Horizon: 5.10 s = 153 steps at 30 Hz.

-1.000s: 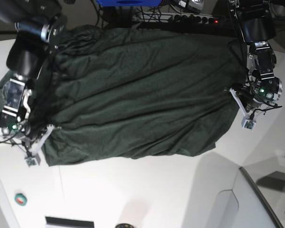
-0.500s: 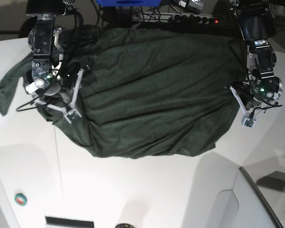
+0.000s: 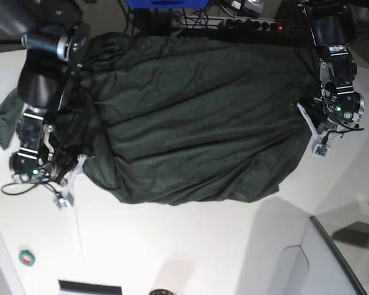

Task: Layout the t-shirt on the table in an organized manner, then fold the t-shirt properly
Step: 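Release and regrasp the shirt fabric with the right gripper, then pull the grasped fabric with the right gripper away from the left gripper, then drag the shirt edge with the right gripper to spread it flat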

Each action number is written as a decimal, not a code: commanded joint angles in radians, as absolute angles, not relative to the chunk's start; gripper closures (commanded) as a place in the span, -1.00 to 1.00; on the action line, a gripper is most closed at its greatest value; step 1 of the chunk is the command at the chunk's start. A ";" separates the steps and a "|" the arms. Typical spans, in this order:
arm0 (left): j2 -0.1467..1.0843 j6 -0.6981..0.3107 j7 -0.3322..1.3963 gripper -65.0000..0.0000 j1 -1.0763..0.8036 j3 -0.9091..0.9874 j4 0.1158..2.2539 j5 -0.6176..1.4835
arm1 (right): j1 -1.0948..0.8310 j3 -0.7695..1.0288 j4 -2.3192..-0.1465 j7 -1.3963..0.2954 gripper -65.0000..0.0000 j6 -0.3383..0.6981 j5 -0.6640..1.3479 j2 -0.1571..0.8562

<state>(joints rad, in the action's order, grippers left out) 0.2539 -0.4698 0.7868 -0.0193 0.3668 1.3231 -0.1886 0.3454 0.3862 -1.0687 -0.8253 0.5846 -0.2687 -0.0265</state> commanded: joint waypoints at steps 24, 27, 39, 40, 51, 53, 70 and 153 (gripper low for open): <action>0.272 -0.463 0.776 1.00 -0.021 0.372 1.340 -0.193 | 0.216 0.124 -1.558 -0.891 0.98 0.587 -0.257 -0.016; 0.272 -0.463 0.776 1.00 -0.015 0.372 1.340 -0.193 | 0.136 -0.018 -1.679 -0.892 0.98 0.587 -0.257 -0.042; 0.274 -0.463 0.776 1.00 -0.019 0.372 1.340 -0.197 | 0.039 -0.387 -1.696 -0.977 0.39 0.587 -0.257 -0.068; 0.274 -0.463 0.776 1.00 -0.019 0.372 1.340 -0.197 | 0.038 -0.386 -1.712 -0.986 0.27 0.587 -0.257 -0.067; 0.286 -0.463 0.776 1.00 -0.015 0.372 1.339 -0.193 | 0.016 -0.044 -1.593 -0.935 0.23 0.585 -0.255 -0.087; 0.286 -0.463 0.776 1.00 -0.013 0.372 1.339 -0.193 | 0.018 -0.008 -1.537 -0.881 0.23 0.587 -0.255 -0.104; 0.302 -0.463 0.776 1.00 -0.028 0.381 1.340 -0.193 | 0.127 0.028 -1.288 -0.831 0.34 0.582 -0.102 -0.088; 0.237 -0.461 0.776 1.00 -0.015 0.371 1.348 -0.199 | 0.159 0.456 -1.205 -0.769 0.98 0.262 -0.105 0.180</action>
<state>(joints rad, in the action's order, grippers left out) 0.2230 -0.4675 0.7818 -0.0273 0.3668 1.3289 -0.2012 0.1234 0.4599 -1.1870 -0.7918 0.2615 -0.1104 0.1658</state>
